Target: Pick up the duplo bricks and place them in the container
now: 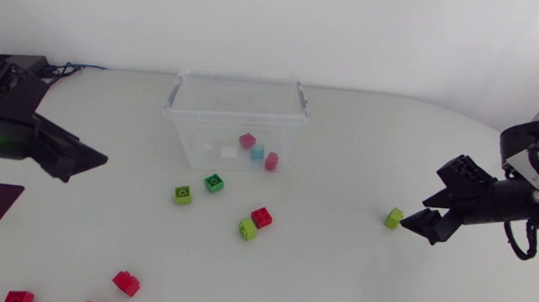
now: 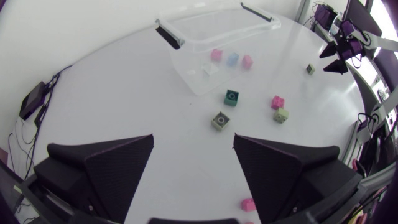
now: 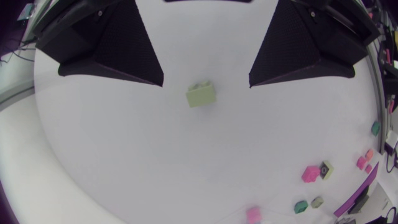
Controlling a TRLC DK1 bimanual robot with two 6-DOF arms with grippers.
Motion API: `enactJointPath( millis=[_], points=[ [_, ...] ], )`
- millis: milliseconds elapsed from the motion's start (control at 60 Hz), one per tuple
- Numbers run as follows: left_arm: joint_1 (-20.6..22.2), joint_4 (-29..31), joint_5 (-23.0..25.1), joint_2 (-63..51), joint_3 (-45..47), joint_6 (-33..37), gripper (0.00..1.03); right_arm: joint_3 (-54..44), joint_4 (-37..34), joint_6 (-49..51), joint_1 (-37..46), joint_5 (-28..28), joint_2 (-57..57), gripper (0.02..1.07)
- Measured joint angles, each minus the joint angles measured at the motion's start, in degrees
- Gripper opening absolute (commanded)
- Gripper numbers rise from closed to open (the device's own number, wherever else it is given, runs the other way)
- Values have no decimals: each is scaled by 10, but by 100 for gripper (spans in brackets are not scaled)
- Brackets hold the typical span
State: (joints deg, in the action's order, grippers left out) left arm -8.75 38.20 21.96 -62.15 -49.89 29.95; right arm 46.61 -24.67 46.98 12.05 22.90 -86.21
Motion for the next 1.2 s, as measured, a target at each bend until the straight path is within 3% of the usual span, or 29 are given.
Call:
enactJointPath(
  millis=[233,583,700,817,833,983,1200],
  points=[
    [-55,53,31,51,64,80,90,29,-24,72,-9,14,-48,101],
    [-59,63,36,88,137,128,90,62,15,88,-23,-2,-146,96],
    [-61,76,36,97,137,134,89,71,22,98,-22,-3,-165,77],
    [-61,98,36,102,138,135,88,75,22,110,-22,-4,-183,32],
    [-61,101,35,103,138,136,88,75,22,110,-22,-5,-186,30],
    [-53,127,31,103,141,136,87,81,22,116,-22,-2,-196,26],
    [-11,144,30,88,153,136,87,78,17,116,-23,-5,-181,24]
  ],
)
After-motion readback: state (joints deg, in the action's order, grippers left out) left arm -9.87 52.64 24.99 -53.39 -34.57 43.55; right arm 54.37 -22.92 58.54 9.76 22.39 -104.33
